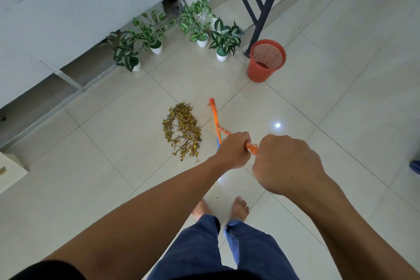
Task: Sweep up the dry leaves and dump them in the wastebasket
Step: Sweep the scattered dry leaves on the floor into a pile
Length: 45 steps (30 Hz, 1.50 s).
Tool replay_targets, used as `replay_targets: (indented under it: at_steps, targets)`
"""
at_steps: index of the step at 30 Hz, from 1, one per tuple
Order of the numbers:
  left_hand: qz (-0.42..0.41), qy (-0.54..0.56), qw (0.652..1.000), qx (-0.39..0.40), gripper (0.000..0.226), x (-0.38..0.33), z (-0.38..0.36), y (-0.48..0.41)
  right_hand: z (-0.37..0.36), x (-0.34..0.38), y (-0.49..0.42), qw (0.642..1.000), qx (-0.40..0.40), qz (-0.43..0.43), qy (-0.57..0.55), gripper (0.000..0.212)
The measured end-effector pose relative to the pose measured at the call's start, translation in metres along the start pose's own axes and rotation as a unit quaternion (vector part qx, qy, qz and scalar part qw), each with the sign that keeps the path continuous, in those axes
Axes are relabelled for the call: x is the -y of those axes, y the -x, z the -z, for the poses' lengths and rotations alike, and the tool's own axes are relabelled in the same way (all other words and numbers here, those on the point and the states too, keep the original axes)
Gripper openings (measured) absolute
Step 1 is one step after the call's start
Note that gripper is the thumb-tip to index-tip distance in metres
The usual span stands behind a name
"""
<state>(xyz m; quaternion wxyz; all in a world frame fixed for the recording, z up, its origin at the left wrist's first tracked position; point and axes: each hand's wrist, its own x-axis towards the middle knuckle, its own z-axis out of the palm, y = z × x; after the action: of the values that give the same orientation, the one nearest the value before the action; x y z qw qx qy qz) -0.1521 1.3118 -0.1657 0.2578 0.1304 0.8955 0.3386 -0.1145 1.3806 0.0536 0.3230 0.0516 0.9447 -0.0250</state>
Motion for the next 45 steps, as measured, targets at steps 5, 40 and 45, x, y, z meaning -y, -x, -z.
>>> replay_targets:
  at_steps: [5, 40, 45]
  targets:
    - [0.021, -0.028, 0.998, 0.059, 0.019, 0.015, -0.014, 0.013, -0.025, -0.008, -0.012, 0.998, 0.054, -0.021, -0.032, 0.022]
    - [0.194, 0.301, 0.880, -0.313, 0.020, -0.097, 0.063, -0.076, 0.086, -0.085, -0.078, 0.962, -0.124, 0.231, 0.076, 0.010]
    - [0.275, 0.169, 0.866, -0.383, 0.016, -0.065, 0.045, -0.045, 0.079, -0.074, -0.086, 0.945, -0.086, 0.303, 0.086, 0.007]
